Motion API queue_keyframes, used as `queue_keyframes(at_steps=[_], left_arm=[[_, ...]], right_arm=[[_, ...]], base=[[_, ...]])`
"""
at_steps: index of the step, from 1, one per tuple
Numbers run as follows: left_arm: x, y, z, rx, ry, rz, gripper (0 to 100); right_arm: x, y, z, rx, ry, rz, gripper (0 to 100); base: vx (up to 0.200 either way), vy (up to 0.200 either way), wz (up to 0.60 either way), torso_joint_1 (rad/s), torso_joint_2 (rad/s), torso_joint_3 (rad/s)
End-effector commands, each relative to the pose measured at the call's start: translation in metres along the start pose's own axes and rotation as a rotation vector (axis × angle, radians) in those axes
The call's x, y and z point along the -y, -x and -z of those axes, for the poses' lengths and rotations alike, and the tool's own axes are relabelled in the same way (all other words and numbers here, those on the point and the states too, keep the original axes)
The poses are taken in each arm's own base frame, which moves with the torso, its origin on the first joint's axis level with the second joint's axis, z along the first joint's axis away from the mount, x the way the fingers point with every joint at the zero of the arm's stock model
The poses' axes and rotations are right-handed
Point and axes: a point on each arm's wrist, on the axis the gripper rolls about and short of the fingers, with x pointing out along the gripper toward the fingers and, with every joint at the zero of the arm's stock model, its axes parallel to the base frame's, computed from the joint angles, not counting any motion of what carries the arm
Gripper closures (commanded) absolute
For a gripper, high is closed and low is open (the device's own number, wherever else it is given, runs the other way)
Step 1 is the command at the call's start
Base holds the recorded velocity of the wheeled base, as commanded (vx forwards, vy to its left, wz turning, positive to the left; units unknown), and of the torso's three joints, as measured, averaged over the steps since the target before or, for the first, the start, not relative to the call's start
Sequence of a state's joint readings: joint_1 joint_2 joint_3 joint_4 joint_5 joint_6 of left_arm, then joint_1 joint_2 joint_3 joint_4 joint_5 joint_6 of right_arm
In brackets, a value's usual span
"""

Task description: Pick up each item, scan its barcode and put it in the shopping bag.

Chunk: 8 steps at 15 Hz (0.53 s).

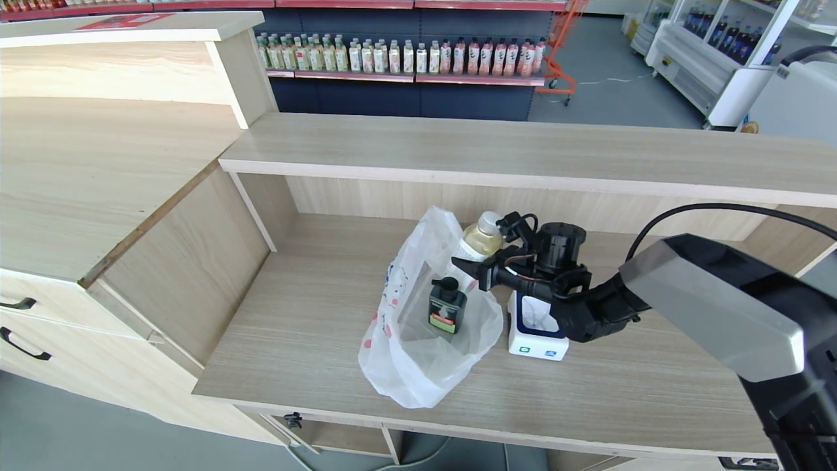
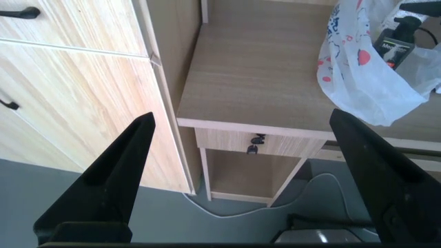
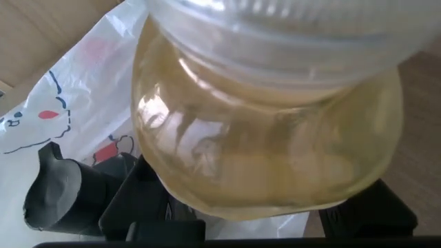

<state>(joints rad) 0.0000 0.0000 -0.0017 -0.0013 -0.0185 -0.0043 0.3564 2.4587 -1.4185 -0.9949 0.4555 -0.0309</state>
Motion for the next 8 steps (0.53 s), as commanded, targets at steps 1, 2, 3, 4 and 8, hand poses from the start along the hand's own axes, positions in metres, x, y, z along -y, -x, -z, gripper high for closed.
queue_keyframes(at_steps=[1, 2, 3, 4, 8], left_arm=[[0.0, 0.0, 0.0, 0.0, 0.002, 0.0, 0], [0.0, 0.0, 0.0, 0.0, 0.0, 0.0, 0], [0.0, 0.0, 0.0, 0.0, 0.0, -0.002, 0], [0.0, 0.0, 0.0, 0.0, 0.0, 0.0, 0], [0.0, 0.0, 0.0, 0.0, 0.0, 0.0, 0]], right_arm=[[0.0018, -0.0055, 0.0107, -0.016, 0.014, -0.002, 100], [0.0018, -0.006, 0.0126, -0.018, 0.02, -0.008, 100], [0.002, -0.0064, 0.0144, -0.021, 0.019, -0.008, 100], [0.0024, -0.0072, 0.0155, -0.021, 0.019, -0.008, 100], [0.002, -0.0088, 0.0185, -0.023, 0.019, -0.018, 100]], base=[[0.0, 0.0, 0.0, 0.0, 0.0, 0.0], [0.0, 0.0, 0.0, 0.0, 0.0, 0.0], [0.0, 0.0, 0.0, 0.0, 0.0, 0.0], [0.0, 0.0, 0.0, 0.0, 0.0, 0.0], [0.0, 0.0, 0.0, 0.0, 0.0, 0.0]])
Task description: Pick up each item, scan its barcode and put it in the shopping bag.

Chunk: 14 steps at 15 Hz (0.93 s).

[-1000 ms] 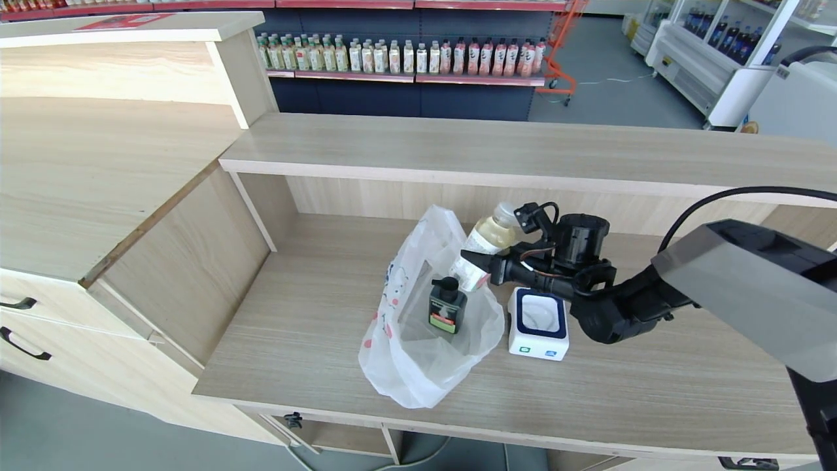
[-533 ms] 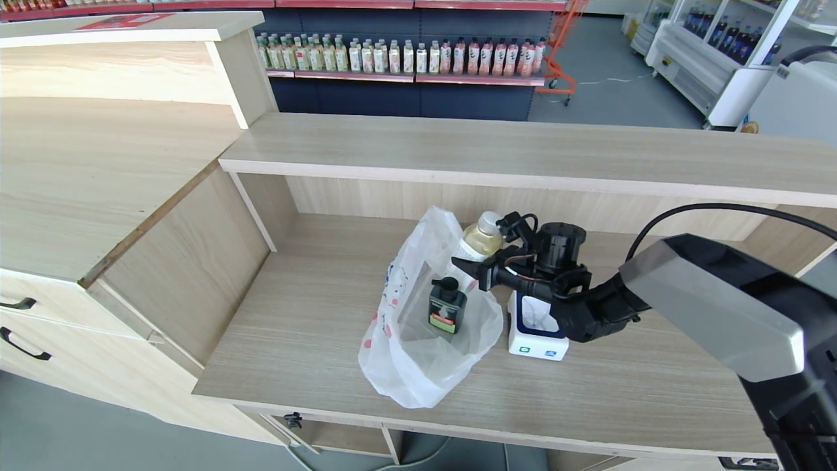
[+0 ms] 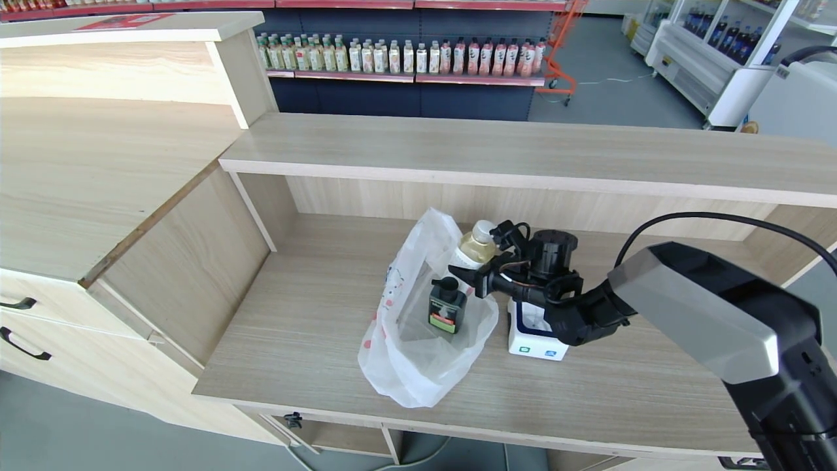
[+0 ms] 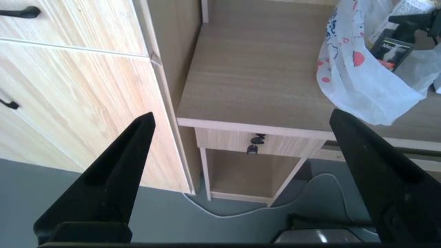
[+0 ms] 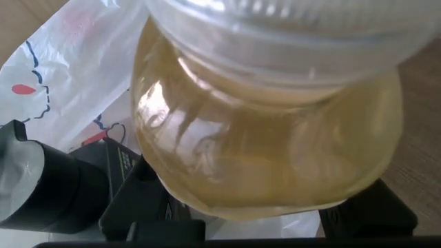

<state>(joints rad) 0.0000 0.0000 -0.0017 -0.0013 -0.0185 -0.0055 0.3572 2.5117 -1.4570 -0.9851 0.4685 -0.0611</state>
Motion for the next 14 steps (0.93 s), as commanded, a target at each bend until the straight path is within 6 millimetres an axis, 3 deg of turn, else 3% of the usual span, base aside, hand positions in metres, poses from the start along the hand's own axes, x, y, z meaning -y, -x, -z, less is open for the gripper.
queue_keyframes(at_steps=[1, 2, 6, 10, 11, 14], left_arm=[[0.0, 0.0, 0.0, 0.0, 0.001, 0.0, 0], [0.0, 0.0, 0.0, 0.0, -0.001, 0.0, 0], [0.0, 0.0, 0.0, 0.0, -0.001, 0.0, 0], [0.0, 0.0, 0.0, 0.0, 0.001, 0.0, 0], [0.0, 0.0, 0.0, 0.0, -0.001, 0.0, 0], [0.0, 0.0, 0.0, 0.0, -0.001, 0.0, 0]], right_arm=[[-0.003, -0.002, 0.001, -0.002, -0.002, -0.007, 100], [-0.003, -0.002, 0.0, -0.001, -0.001, -0.007, 0], [-0.004, 0.002, -0.017, 0.019, -0.03, -0.051, 0], [-0.007, 0.019, -0.065, 0.074, -0.183, -0.052, 0], [-0.008, 0.025, -0.074, 0.079, -0.204, -0.051, 0], [-0.014, 0.07, -0.11, 0.064, -0.287, -0.056, 0]], base=[[0.0, 0.0, 0.0, 0.0, 0.0, 0.0], [0.0, 0.0, 0.0, 0.0, 0.0, 0.0], [0.0, 0.0, 0.0, 0.0, 0.0, 0.0], [0.0, 0.0, 0.0, 0.0, 0.0, 0.0], [0.0, 0.0, 0.0, 0.0, 0.0, 0.0], [0.0, 0.0, 0.0, 0.0, 0.0, 0.0]])
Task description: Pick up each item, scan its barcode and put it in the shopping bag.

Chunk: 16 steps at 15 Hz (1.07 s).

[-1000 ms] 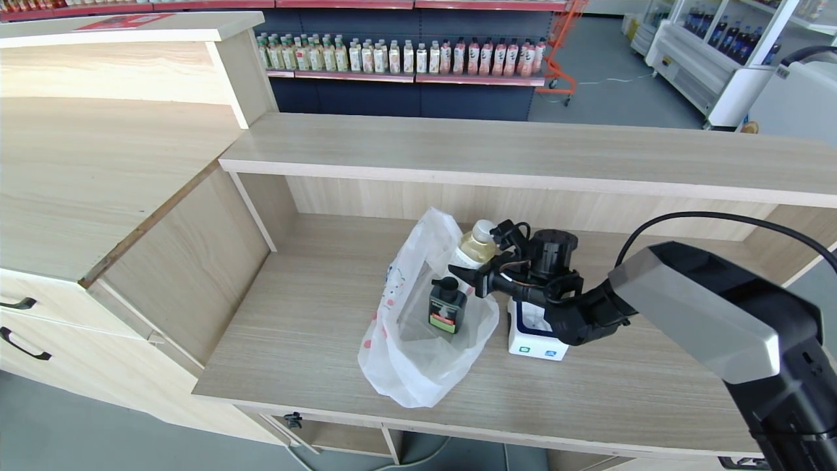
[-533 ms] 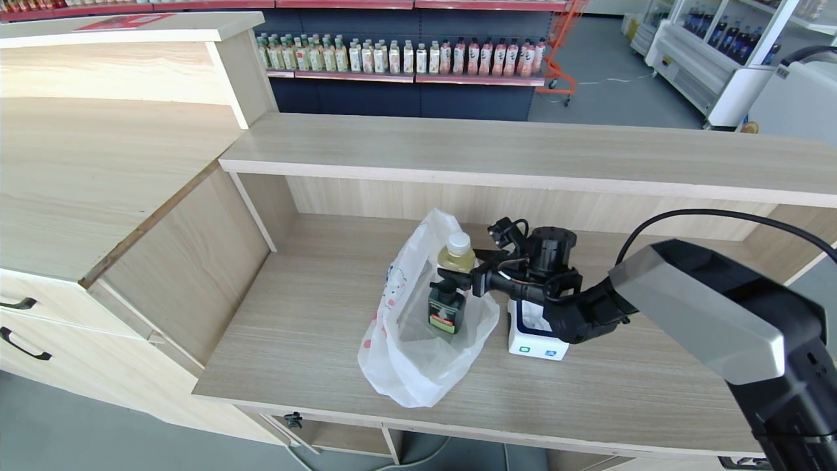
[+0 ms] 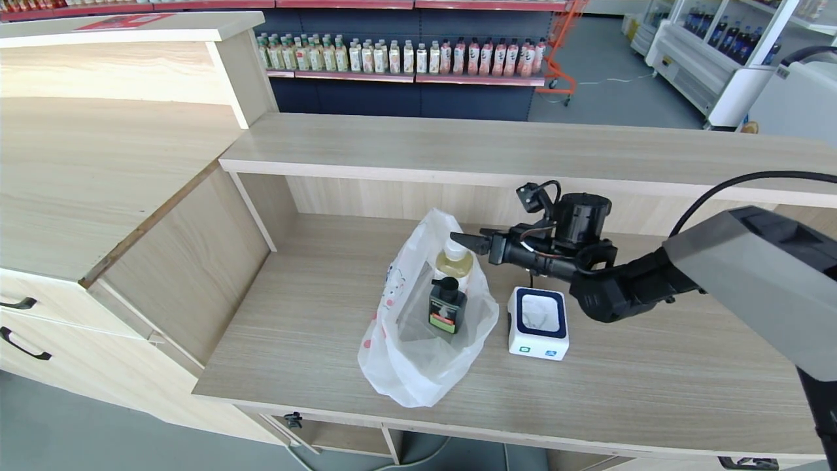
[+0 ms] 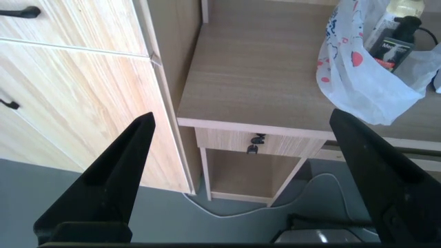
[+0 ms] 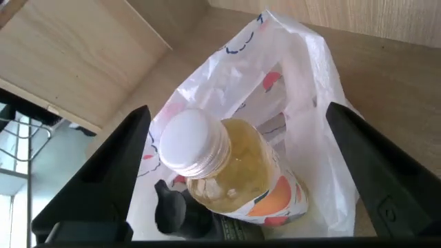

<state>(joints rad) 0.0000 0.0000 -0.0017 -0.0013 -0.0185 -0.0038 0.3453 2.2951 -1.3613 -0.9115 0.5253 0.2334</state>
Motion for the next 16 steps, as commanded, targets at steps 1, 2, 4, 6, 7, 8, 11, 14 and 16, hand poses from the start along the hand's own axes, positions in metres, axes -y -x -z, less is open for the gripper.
queue_keyframes(at_steps=[1, 2, 4, 6, 7, 8, 11, 14, 16], left_arm=[[0.0, 0.0, 0.0, 0.0, 0.002, 0.0, 0], [0.0, 0.0, 0.0, 0.0, 0.002, 0.0, 0], [0.0, 0.0, 0.0, 0.0, 0.001, 0.0, 0], [0.0, 0.0, 0.0, 0.0, 0.001, 0.0, 0], [0.0, 0.0, 0.0, 0.0, 0.001, 0.0, 0], [0.0, 0.0, 0.0, 0.0, 0.001, 0.0, 0], [0.0, 0.0, 0.0, 0.0, 0.002, 0.0, 0], [0.0, 0.0, 0.0, 0.0, 0.002, 0.0, 0], [0.0, 0.0, 0.0, 0.0, 0.002, 0.0, 0]], right_arm=[[-0.025, 0.05, -0.047, 0.01, -0.03, -0.019, 0], [-0.032, 0.072, -0.055, -0.014, -0.049, -0.008, 0], [-0.052, 0.12, -0.067, -0.018, -0.06, 0.026, 0], [-0.073, 0.176, -0.062, -0.02, -0.058, 0.088, 0], [-0.081, 0.203, -0.058, -0.016, -0.032, 0.129, 0], [-0.086, 0.231, -0.05, -0.02, 0.01, 0.185, 0], [-0.113, 0.309, -0.01, -0.089, 0.139, 0.384, 0], [-0.16, 0.357, 0.034, -0.051, 0.126, 0.672, 0], [-0.183, 0.375, 0.056, 0.021, 0.161, 0.708, 0]], base=[[0.0, 0.0, 0.0, 0.0, 0.0, 0.0], [0.0, 0.0, 0.0, 0.0, 0.0, 0.0], [0.0, 0.0, 0.0, 0.0, 0.0, 0.0], [0.0, 0.0, 0.0, 0.0, 0.0, 0.0], [0.0, 0.0, 0.0, 0.0, 0.0, 0.0], [0.0, 0.0, 0.0, 0.0, 0.0, 0.0], [0.0, 0.0, 0.0, 0.0, 0.0, 0.0], [0.0, 0.0, 0.0, 0.0, 0.0, 0.0], [0.0, 0.0, 0.0, 0.0, 0.0, 0.0]])
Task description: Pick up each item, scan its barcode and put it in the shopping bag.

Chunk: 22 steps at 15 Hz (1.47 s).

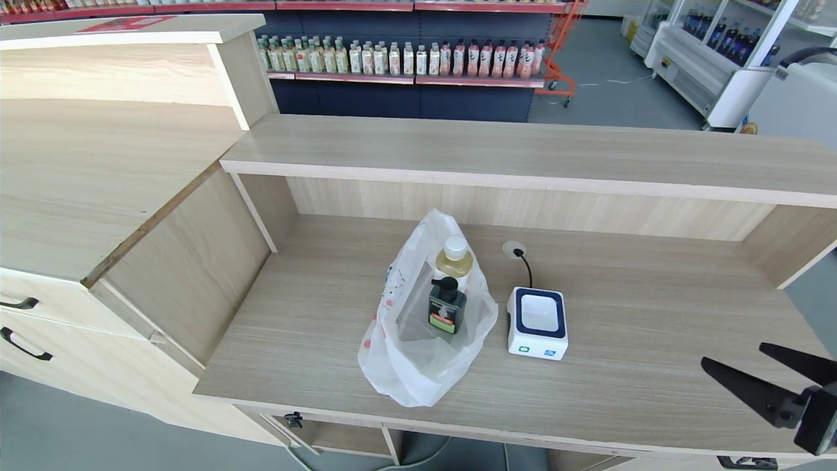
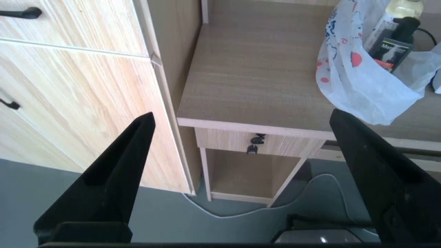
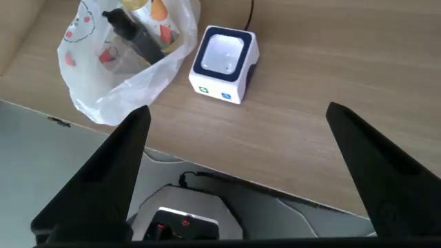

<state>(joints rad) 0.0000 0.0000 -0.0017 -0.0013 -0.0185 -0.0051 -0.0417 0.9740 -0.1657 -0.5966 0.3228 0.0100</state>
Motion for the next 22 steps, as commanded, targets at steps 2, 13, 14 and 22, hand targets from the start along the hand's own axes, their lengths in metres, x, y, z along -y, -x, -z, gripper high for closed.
queue_keyframes(at_steps=[2, 13, 14, 22], left_arm=[[0.0, 0.0, 0.0, 0.0, 0.001, 0.0, 0], [0.0, 0.0, 0.0, 0.0, 0.001, 0.0, 0], [0.0, 0.0, 0.0, 0.0, 0.001, 0.0, 0], [0.0, 0.0, 0.0, 0.0, 0.004, -0.002, 0]], right_arm=[[-0.022, 0.077, 0.064, 0.113, 0.03, 0.131, 0], [-0.025, 0.107, 0.103, 0.212, 0.023, 0.34, 0], [-0.025, 0.107, 0.103, 0.21, 0.028, 0.34, 0], [-0.025, 0.107, 0.103, 0.218, -0.018, 0.338, 100]], base=[[0.0, 0.0, 0.0, 0.0, 0.0, 0.0], [0.0, 0.0, 0.0, 0.0, 0.0, 0.0], [0.0, 0.0, 0.0, 0.0, 0.0, 0.0], [0.0, 0.0, 0.0, 0.0, 0.0, 0.0]])
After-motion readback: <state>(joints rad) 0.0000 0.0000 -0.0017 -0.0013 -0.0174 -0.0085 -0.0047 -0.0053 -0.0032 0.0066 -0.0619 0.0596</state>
